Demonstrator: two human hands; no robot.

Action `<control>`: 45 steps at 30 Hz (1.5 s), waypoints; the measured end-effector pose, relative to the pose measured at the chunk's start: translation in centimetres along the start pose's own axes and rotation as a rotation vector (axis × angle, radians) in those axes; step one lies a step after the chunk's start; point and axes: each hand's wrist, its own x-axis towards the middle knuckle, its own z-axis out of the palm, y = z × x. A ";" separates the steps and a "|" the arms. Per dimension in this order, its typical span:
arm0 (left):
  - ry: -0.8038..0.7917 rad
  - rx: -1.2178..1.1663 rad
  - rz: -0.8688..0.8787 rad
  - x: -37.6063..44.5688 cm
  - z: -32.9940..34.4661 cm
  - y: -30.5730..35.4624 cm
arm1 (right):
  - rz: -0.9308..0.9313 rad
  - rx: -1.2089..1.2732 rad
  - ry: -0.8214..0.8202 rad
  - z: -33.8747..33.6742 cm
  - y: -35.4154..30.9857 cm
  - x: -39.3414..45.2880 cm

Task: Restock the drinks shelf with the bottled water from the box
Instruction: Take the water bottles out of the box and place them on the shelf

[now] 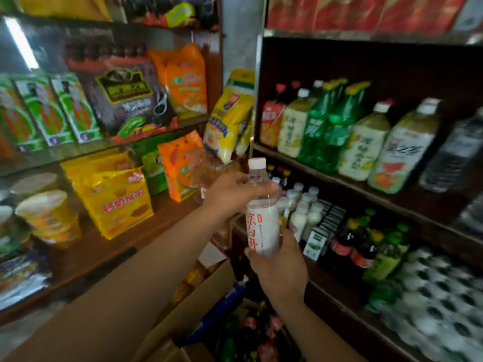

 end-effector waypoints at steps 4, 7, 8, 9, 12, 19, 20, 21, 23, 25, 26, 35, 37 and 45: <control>-0.163 -0.102 0.067 0.0 3.5 6.2 | 0.000 0.135 0.104 -5.9 -0.4 1.9; -0.298 -0.064 0.110 0.7 5.5 10.7 | -0.028 0.173 0.146 -10.7 -0.1 3.7; -0.332 -0.058 0.133 0.9 6.3 12.2 | -0.041 0.178 0.151 -12.4 0.0 4.3; -0.373 -0.060 0.158 1.3 7.2 13.6 | -0.055 0.183 0.158 -14.1 0.2 4.8; -0.501 -0.117 0.216 1.9 10.8 17.6 | -0.095 0.149 0.209 -19.0 1.3 6.2; -0.747 -0.136 0.372 1.6 19.8 24.6 | -0.107 0.093 0.279 -28.5 5.5 7.7; -0.760 -0.126 0.393 1.4 21.1 25.5 | -0.088 0.099 0.289 -29.7 5.9 7.7; -0.772 -0.117 0.411 1.4 22.5 26.2 | -0.072 0.113 0.299 -30.8 6.5 7.7; -0.791 -0.103 0.447 1.0 25.1 27.4 | -0.050 0.133 0.327 -32.9 7.6 7.6; -0.797 -0.106 0.466 0.7 27.6 28.2 | -0.023 0.123 0.360 -34.7 8.9 7.6; -0.795 -0.108 0.476 0.5 28.8 28.5 | -0.009 0.116 0.384 -35.6 9.6 7.5; -0.835 -0.105 0.525 -0.9 38.8 28.0 | 0.161 -0.092 0.493 -40.1 16.7 7.0; -0.857 -0.101 0.521 -1.0 40.9 27.6 | 0.198 -0.138 0.505 -41.0 18.2 7.1; -0.854 -0.060 0.553 -0.3 47.4 27.2 | 0.354 -0.174 0.588 -42.9 21.7 8.6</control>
